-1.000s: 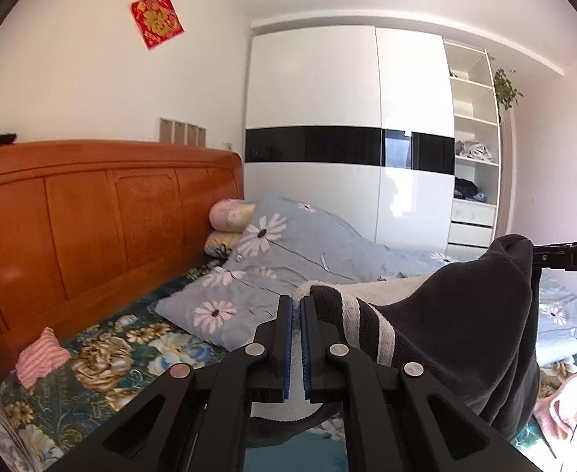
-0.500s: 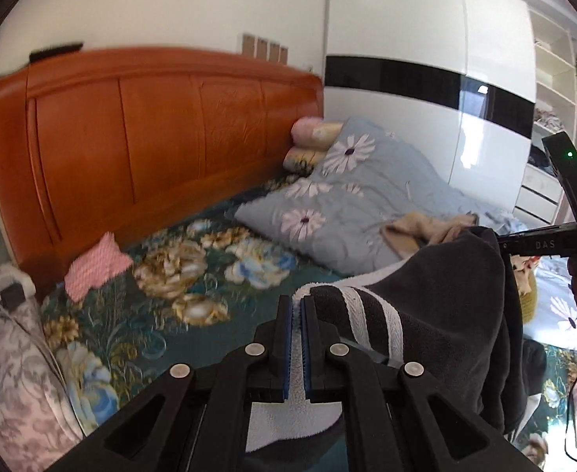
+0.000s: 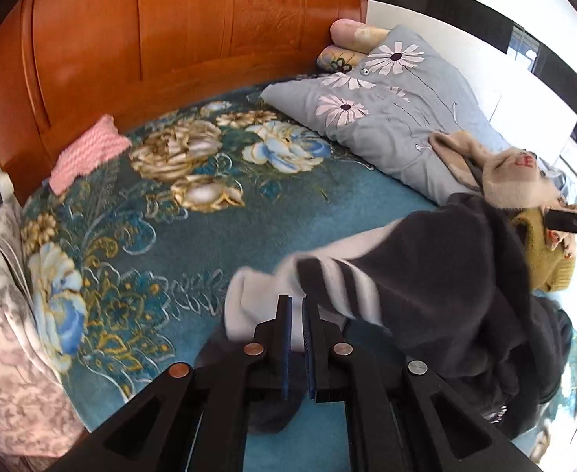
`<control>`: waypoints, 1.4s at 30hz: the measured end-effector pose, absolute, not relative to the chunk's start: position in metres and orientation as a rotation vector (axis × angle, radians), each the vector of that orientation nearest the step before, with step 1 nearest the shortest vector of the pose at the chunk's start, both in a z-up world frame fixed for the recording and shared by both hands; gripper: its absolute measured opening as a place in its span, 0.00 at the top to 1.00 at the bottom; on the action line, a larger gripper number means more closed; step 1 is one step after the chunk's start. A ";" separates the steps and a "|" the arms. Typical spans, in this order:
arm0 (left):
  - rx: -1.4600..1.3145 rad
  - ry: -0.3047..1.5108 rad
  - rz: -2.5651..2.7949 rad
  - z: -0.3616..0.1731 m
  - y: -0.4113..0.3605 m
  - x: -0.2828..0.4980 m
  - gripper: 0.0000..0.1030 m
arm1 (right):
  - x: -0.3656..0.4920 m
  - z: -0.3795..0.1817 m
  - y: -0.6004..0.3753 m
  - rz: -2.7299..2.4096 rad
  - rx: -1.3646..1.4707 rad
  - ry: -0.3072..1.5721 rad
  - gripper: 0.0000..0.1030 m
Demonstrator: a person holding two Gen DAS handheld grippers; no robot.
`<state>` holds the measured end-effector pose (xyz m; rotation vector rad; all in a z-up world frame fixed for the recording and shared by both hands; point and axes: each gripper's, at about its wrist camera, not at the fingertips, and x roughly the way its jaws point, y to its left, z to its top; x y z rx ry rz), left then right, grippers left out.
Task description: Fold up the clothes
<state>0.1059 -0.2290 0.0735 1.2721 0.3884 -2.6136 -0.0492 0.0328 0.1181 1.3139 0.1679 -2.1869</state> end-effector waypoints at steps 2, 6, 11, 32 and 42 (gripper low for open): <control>1.269 0.424 -2.609 0.076 -0.229 0.112 0.80 | -0.030 0.125 0.068 -2.256 1.269 0.132 0.40; 1.234 0.328 -2.703 0.089 -0.196 0.114 0.59 | 0.011 0.103 0.150 -2.405 1.357 0.059 0.38; 1.356 -0.065 -2.885 0.086 -0.108 0.080 0.43 | 0.054 0.046 0.230 -2.443 1.632 -0.161 0.38; 2.108 0.204 -2.478 -0.015 -0.002 0.008 0.44 | 0.112 0.008 0.253 -2.292 1.708 -0.379 0.38; 1.923 0.696 -2.625 0.025 -0.038 0.018 0.90 | 0.119 -0.003 0.265 -2.270 1.734 -0.496 0.38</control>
